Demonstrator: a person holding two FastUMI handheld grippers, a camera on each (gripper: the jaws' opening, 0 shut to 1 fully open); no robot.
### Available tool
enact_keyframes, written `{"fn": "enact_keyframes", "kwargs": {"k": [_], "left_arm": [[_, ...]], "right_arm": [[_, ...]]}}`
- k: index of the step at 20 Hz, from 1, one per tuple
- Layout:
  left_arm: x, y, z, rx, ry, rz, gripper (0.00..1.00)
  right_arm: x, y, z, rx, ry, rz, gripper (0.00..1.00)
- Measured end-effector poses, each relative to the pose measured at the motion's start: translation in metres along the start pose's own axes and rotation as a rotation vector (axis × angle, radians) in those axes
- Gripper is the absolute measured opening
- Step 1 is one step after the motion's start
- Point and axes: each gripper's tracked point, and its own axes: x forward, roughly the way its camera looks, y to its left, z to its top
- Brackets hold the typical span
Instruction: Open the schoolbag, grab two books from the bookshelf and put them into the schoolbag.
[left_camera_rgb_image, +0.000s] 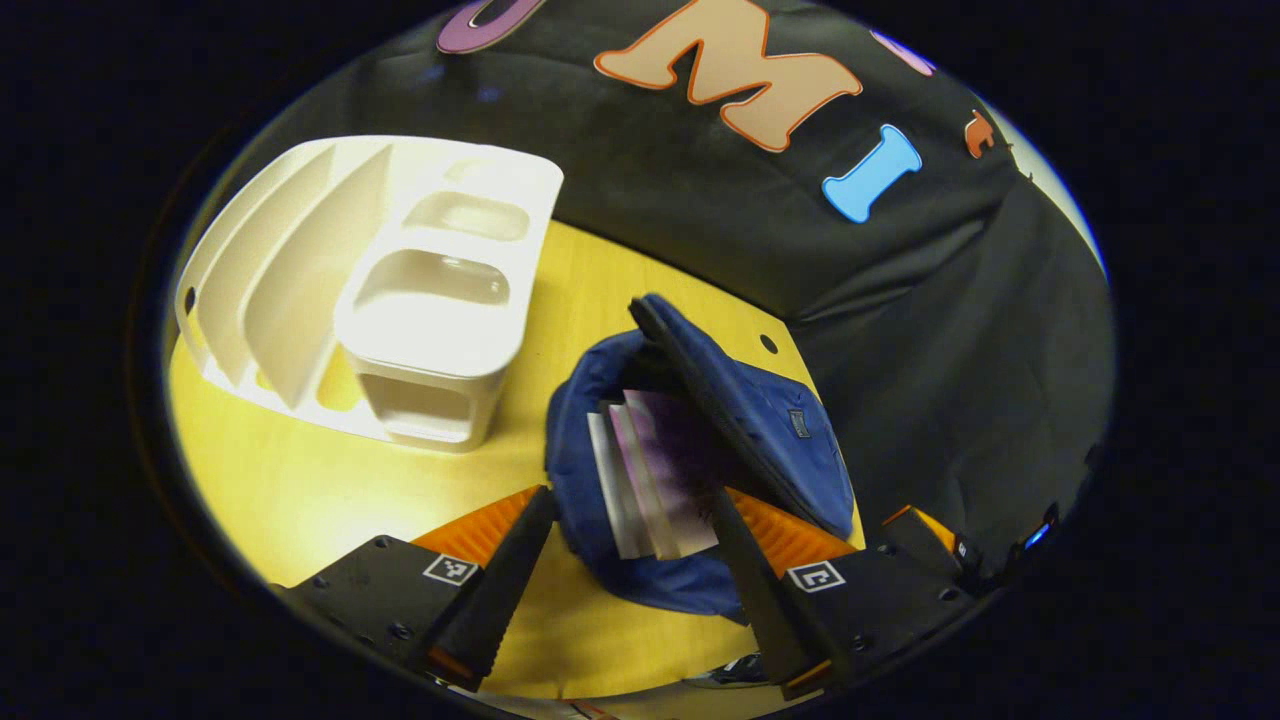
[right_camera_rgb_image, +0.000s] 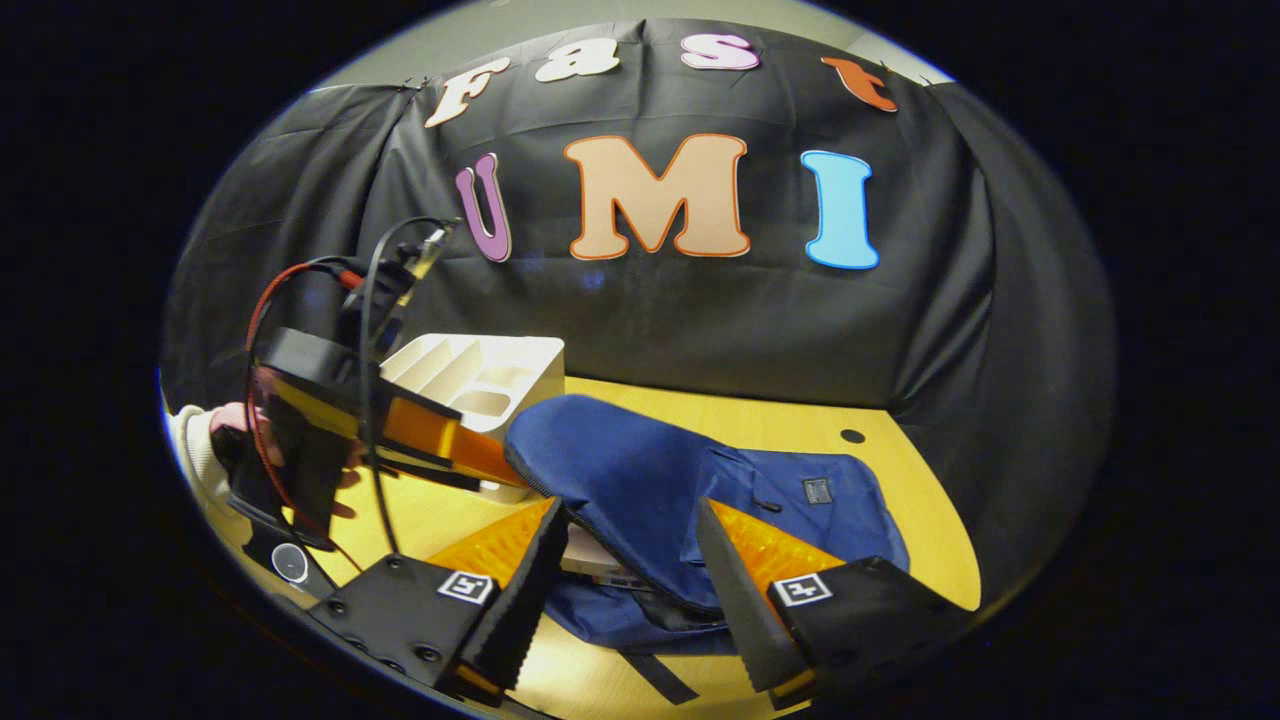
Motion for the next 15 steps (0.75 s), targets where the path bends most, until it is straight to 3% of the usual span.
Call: {"fn": "enact_keyframes", "kwargs": {"k": [3,5,6,7,9,14,15], "left_arm": [[-0.032,0.014,0.018,-0.001,-0.078,0.060,0.96],[-0.053,0.022,0.040,0.011,-0.153,0.108,0.96],[-0.063,0.026,0.055,0.030,-0.200,0.134,0.95],[-0.072,0.028,0.069,0.056,-0.247,0.158,0.95],[-0.090,0.029,0.097,0.107,-0.332,0.196,0.95],[-0.124,0.020,0.128,0.146,-0.469,0.166,0.95],[-0.124,0.021,0.130,0.143,-0.479,0.167,0.95]], "right_arm": [[-0.013,-0.013,0.029,0.001,-0.055,-0.057,0.96],[-0.017,-0.022,0.055,0.031,-0.109,-0.095,0.96],[-0.019,-0.028,0.069,0.043,-0.141,-0.116,0.89],[-0.019,-0.033,0.085,0.051,-0.173,-0.135,0.96],[-0.019,-0.044,0.112,0.053,-0.241,-0.159,0.89],[-0.027,-0.067,0.140,0.009,-0.317,-0.214,0.92],[-0.029,-0.068,0.142,0.001,-0.320,-0.219,0.89]]}}
